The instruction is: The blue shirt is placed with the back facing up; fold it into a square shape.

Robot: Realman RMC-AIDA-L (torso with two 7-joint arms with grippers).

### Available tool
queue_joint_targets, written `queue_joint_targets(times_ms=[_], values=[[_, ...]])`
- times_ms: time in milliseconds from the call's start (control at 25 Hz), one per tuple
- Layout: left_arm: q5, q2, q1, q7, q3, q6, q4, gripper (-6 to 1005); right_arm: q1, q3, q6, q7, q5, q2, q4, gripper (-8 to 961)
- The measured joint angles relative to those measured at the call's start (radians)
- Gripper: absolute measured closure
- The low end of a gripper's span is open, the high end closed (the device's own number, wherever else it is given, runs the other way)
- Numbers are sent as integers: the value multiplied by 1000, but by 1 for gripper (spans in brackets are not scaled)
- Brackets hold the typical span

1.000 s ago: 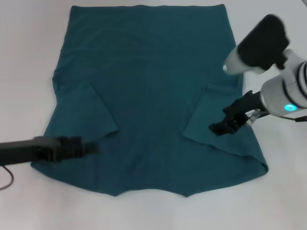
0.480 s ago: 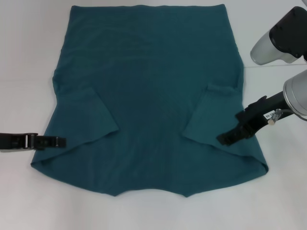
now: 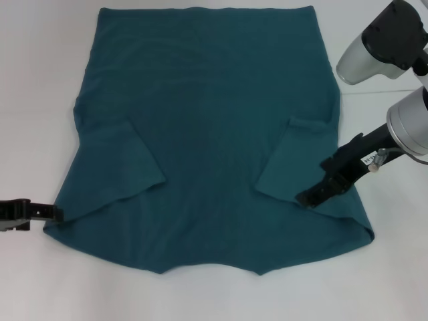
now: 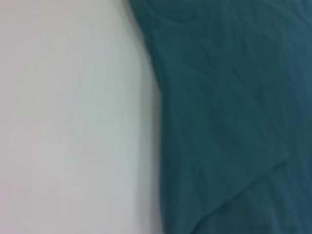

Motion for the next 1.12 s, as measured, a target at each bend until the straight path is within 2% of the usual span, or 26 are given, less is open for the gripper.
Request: queue_joint_targets(times_ms=[1120], values=[[81, -4, -46, -34, 41, -184, -157, 271, 19, -17, 6, -7, -1, 2, 24, 26]])
